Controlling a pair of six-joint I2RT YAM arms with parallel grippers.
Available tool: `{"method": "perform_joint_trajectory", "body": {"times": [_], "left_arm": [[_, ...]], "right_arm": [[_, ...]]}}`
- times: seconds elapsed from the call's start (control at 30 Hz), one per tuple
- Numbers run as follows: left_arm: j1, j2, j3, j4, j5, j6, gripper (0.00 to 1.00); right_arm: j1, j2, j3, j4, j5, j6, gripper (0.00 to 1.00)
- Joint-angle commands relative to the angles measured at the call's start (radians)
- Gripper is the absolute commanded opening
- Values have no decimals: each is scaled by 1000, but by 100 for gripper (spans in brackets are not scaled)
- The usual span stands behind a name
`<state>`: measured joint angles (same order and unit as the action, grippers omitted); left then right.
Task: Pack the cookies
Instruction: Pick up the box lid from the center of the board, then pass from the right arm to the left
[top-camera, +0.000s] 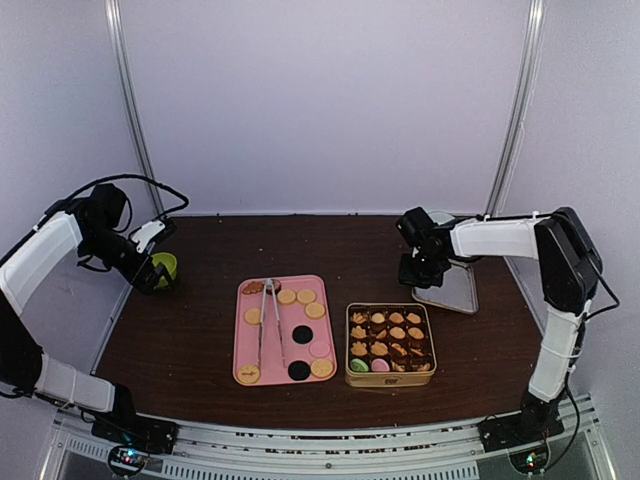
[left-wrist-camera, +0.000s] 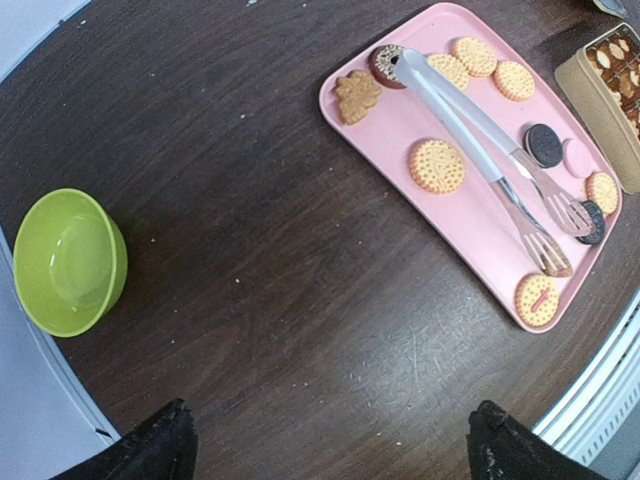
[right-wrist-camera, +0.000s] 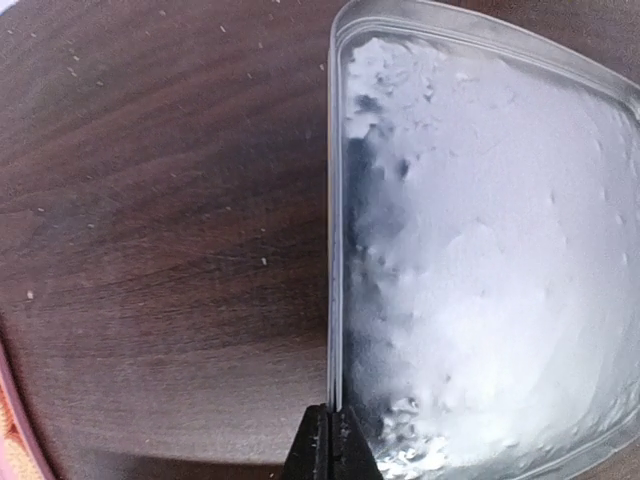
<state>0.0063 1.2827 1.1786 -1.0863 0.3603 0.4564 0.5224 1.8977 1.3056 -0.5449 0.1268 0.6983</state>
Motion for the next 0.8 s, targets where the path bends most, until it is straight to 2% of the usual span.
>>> {"method": "perform_joint_trajectory", "body": {"times": [0.0, 0.27, 0.43, 0.63, 0.77], "left_arm": [[7, -41, 25, -17, 117, 31, 98], [-16, -54, 57, -11, 302, 102, 98], [-100, 18, 95, 68, 412, 44, 98], [-202, 110, 186, 230, 534, -159, 98], [-246, 155, 280, 361, 580, -335, 98]], "right_arm": [[6, -138, -12, 18, 15, -29, 0], [74, -396, -26, 39, -59, -72, 0], [131, -537, -15, 158, -270, -81, 0], [189, -648, -94, 524, -554, 45, 0], [219, -646, -173, 927, -716, 238, 0]]}}
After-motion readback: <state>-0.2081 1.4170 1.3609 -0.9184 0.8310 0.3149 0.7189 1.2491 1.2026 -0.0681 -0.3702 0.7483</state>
